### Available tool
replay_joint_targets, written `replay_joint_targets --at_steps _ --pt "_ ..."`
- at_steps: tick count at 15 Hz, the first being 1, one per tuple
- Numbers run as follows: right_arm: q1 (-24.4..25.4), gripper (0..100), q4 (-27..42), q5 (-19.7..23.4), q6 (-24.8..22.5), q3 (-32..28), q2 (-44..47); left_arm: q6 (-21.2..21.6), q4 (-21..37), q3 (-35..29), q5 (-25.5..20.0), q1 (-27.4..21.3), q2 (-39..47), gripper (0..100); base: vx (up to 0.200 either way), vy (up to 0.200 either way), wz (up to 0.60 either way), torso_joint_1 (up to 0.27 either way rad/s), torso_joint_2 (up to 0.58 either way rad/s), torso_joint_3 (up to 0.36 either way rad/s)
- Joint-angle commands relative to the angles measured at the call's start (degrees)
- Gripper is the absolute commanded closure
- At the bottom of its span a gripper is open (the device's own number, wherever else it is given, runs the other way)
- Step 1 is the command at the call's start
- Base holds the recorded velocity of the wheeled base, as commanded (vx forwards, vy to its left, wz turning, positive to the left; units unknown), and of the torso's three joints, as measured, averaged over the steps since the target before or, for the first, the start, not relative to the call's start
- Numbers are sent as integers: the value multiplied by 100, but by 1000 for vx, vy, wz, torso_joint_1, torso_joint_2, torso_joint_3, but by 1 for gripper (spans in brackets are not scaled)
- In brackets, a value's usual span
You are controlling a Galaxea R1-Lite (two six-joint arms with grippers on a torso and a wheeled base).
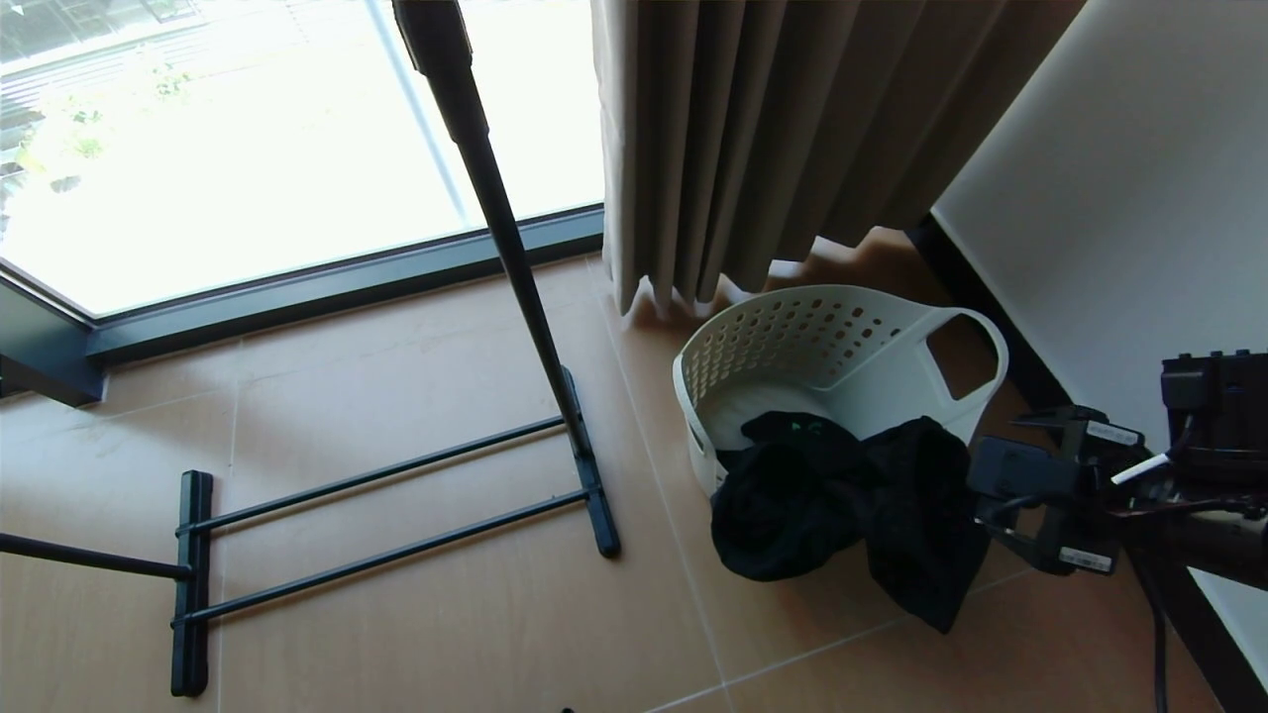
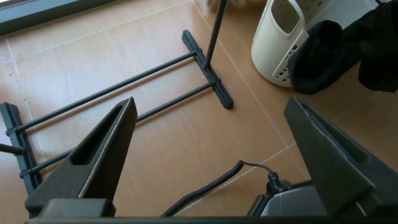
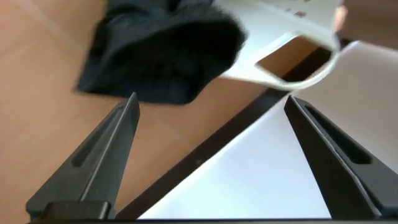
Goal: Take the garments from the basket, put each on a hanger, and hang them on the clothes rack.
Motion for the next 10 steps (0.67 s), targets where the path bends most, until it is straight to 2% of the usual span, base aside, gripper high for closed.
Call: replay_joint_targets --at_steps 1,3,5,10 --pt "45 0 -515 -76 -184 15 778 1 -1 0 1 0 7 0 0 0 0 0 0 0" --pt "45 0 -656 -445 -210 -12 919 1 -1 0 1 0 7 0 0 0 0 0 0 0" --pt "36 0 -682 -480 -202 -47 1042 -8 -1 0 1 0 7 0 0 0 0 0 0 0" --pt "-60 0 -1456 -480 -193 -12 1525 -8 -1 0 27 0 7 0 0 0 0 0 0 0"
